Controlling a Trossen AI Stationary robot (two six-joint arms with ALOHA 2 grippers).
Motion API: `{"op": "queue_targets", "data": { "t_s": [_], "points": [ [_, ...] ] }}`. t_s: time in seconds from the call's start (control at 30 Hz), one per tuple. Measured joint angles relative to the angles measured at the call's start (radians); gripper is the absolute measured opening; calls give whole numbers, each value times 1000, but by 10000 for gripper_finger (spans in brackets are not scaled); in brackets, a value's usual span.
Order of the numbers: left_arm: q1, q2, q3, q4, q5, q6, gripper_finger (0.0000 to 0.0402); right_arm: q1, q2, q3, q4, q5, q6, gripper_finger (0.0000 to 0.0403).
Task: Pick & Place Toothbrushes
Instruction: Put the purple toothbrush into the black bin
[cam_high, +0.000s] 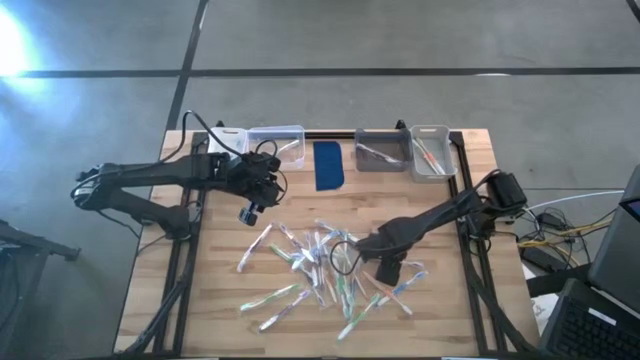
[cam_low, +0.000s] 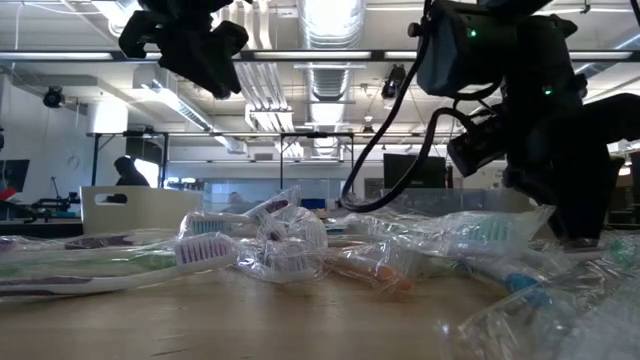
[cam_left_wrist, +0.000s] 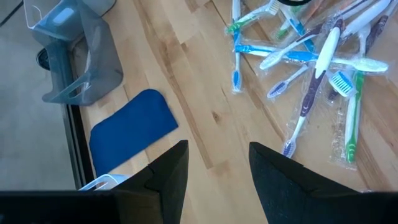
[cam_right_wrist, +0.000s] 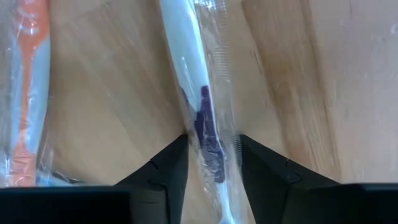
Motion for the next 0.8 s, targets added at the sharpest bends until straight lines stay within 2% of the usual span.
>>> {"op": "queue_targets", "data": {
  "t_s": [0.17,0.37,0.6,0.8],
  "points": [
    [0,0,0,8,0,-7,174,0,1,-13,6,6,-51,89],
    [0,0,0,8,0,-8,174,0,0,23,-34,5,-88,19],
    [0,0,0,18,0,-9,174,1,-42,88,-65,7,-76,12],
    [0,0,0,15,7,-42,174,13,-111,138,-72,42,-4,11]
  ]
}}
